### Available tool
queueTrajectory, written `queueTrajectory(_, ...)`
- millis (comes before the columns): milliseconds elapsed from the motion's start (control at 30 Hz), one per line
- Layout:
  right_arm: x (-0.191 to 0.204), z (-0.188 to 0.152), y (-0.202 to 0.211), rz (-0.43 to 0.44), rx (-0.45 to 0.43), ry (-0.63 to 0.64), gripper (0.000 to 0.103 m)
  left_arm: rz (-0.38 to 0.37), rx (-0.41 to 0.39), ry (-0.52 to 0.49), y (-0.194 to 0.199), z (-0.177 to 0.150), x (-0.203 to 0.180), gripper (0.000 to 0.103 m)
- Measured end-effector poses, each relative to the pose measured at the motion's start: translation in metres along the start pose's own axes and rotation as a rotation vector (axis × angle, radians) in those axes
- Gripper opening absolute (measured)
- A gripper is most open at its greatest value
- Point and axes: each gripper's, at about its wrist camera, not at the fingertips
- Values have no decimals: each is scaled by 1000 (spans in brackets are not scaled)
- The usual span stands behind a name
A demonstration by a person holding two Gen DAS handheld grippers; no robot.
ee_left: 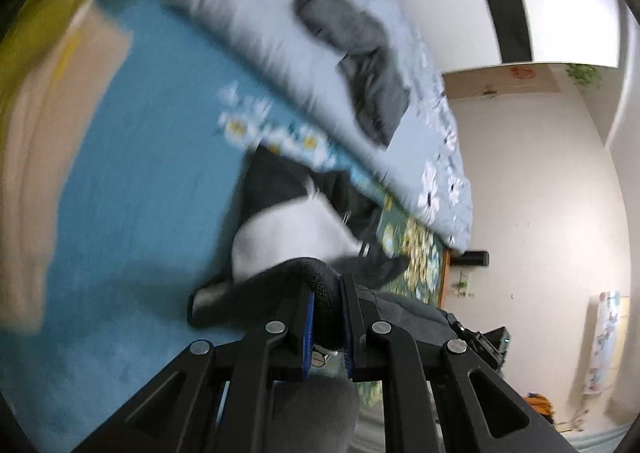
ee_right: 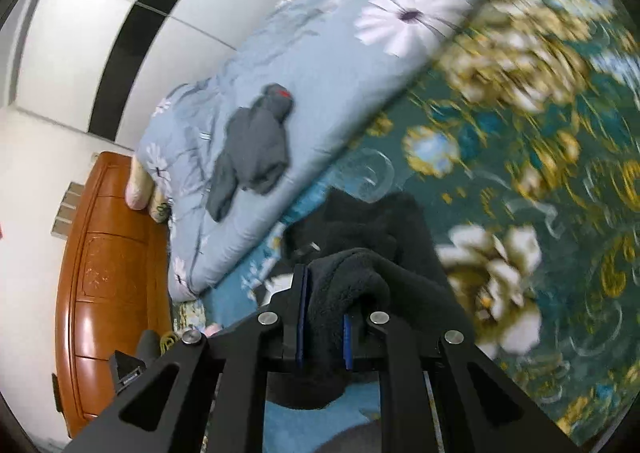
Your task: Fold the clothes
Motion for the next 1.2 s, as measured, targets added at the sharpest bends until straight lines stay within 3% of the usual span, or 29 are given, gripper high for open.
queueTrajectory(167, -27, -48, 36, -6, 26, -46, 14, 72, 116, -53, 21, -49, 4, 12)
queueTrajectory(267, -35, -85, 58, -74, 57, -8, 14, 120, 175, -59, 19, -68, 17, 12)
queueTrajectory(433, -71, -128, 49, -183, 142, -54, 14, 199, 271, -68, 15, -99, 39, 12)
queueTrajectory(567, -83, -139, 54, -176, 150, -81, 14, 182, 263, -98, 28, -105, 35, 21)
queueTrajectory(667, -80, -138, 64, -216, 161, -39, 19, 219, 228, -146, 49, -103, 27, 53)
queueTrajectory(700, -77, -137, 69, -246, 157, -17, 34, 233, 216, -162, 56, -103, 24, 54)
queueTrajectory(767, -73, -130, 80, -340, 121, 19, 48, 252, 176, -217, 64, -99, 14, 57)
queueTrajectory(867, -62, -113, 86, -410, 54, 49, 49, 250, 116, -277, 52, -86, 2, 59)
queueTrajectory(1000, -18, -73, 32, -278, -6, 74, 49, 285, 75, -292, -3, -66, -14, 59)
queueTrajectory(1067, 9, -57, -9, -212, 11, 102, 49, 291, 78, -304, -28, -62, -24, 59)
queueTrajectory(1200, 56, -24, -95, -203, 54, 116, 49, 295, 108, -341, -49, -66, -40, 59)
Point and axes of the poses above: each gripper's, at about its wrist camera, not at the fingertips, and y roughly against the way its jaws point, x to its left, z to its top, and after that the axes turned 6 degrees about -z, right-handed
